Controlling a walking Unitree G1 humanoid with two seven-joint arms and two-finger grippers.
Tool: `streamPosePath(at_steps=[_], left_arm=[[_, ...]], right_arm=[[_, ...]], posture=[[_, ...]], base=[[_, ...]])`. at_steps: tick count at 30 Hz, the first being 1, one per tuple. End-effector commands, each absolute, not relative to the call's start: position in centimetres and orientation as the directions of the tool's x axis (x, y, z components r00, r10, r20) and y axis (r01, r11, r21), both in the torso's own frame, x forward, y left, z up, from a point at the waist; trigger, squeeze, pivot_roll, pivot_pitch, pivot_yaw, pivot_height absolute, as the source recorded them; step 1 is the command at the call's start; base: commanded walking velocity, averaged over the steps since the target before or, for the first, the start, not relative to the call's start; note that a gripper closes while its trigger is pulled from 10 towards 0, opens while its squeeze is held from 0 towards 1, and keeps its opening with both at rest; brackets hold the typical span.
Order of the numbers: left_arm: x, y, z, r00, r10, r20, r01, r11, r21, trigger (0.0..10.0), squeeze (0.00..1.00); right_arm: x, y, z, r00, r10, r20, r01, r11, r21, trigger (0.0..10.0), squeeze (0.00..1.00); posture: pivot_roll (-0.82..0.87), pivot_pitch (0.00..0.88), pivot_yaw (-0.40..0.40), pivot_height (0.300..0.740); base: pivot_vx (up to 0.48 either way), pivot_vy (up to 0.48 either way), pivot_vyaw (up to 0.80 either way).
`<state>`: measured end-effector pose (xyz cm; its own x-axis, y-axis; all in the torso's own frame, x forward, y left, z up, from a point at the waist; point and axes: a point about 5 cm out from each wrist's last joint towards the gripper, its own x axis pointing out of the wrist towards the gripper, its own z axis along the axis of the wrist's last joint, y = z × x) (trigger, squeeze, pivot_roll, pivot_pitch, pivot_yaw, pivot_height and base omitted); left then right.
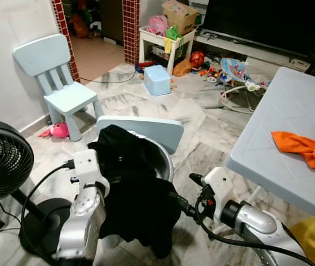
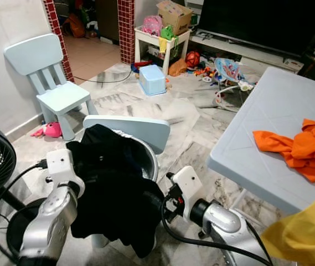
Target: Hang hanger
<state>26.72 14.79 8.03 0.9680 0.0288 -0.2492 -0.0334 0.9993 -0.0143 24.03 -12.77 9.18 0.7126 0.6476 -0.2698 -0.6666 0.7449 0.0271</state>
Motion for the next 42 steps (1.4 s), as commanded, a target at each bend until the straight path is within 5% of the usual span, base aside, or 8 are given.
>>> streamPosePath(at_steps=[1, 4, 15, 16, 17, 18, 19, 42], left_arm=[[26.7, 14.6, 9.5, 0.985, -0.005, -0.17, 0.012, 0.999, 0.039, 0.0, 0.0], [25.5, 14.7, 10.3, 0.99, -0.058, -0.125, 0.07, 0.993, 0.096, 0.0, 0.0], [24.0, 15.2, 9.2, 0.988, -0.048, -0.149, 0.067, 0.99, 0.128, 0.0, 0.0], [24.0, 15.4, 9.1, 0.989, -0.044, -0.141, 0.062, 0.99, 0.127, 2.9, 0.0], [24.0, 15.6, 8.9, 0.99, -0.039, -0.137, 0.057, 0.99, 0.129, 7.4, 0.0], [24.0, 15.6, 8.9, 0.99, -0.039, -0.137, 0.057, 0.99, 0.129, 7.4, 0.0], [24.1, 15.8, 8.7, 0.99, -0.037, -0.134, 0.054, 0.991, 0.122, 10.0, 0.0], [26.3, 15.9, 11.9, 0.996, 0.013, 0.089, -0.025, 0.99, 0.136, 10.0, 0.0]], right_arm=[[24.7, -13.4, 9.6, 0.754, 0.609, -0.247, -0.628, 0.778, 0.004, 10.0, 0.0], [26.1, -15.0, 10.1, 0.867, 0.466, -0.178, -0.471, 0.882, 0.018, 10.0, 0.0], [27.1, -16.6, 10.1, 0.949, 0.295, -0.115, -0.284, 0.953, 0.106, 10.0, 0.0], [27.2, -16.8, 10.2, 0.961, 0.256, -0.102, -0.245, 0.963, 0.112, 10.0, 0.0], [27.3, -17.2, 10.2, 0.974, 0.208, -0.088, -0.196, 0.972, 0.126, 10.0, 0.0], [27.3, -17.2, 10.2, 0.974, 0.208, -0.088, -0.196, 0.972, 0.126, 10.0, 0.0], [27.5, -17.7, 10.2, 0.987, 0.141, -0.074, -0.129, 0.981, 0.144, 10.0, 0.0], [27.5, -19.0, 14.3, 0.967, 0.019, 0.255, -0.051, 0.992, 0.117, 10.0, 0.0]], posture=[[-0.07, 0.0, 0.004, 0.74], [-0.05, 0.0, 0.025, 0.74], [-0.05, 0.0, 0.059, 0.74], [-0.05, 0.0, 0.062, 0.74], [-0.05, 0.0, 0.064, 0.74], [-0.05, 0.0, 0.064, 0.74], [-0.06, 0.0, 0.065, 0.74], [-0.09, 0.0, 0.077, 0.74]], base=[[0.0, 0.0, 0.0], [0.0, 0.0, 0.0], [0.0, 0.0, 0.0], [0.0, 0.0, 0.0], [0.0, 0.0, 0.0], [0.0, 0.0, 0.0], [0.0, 0.0, 0.0], [0.0, 0.0, 0.0]])
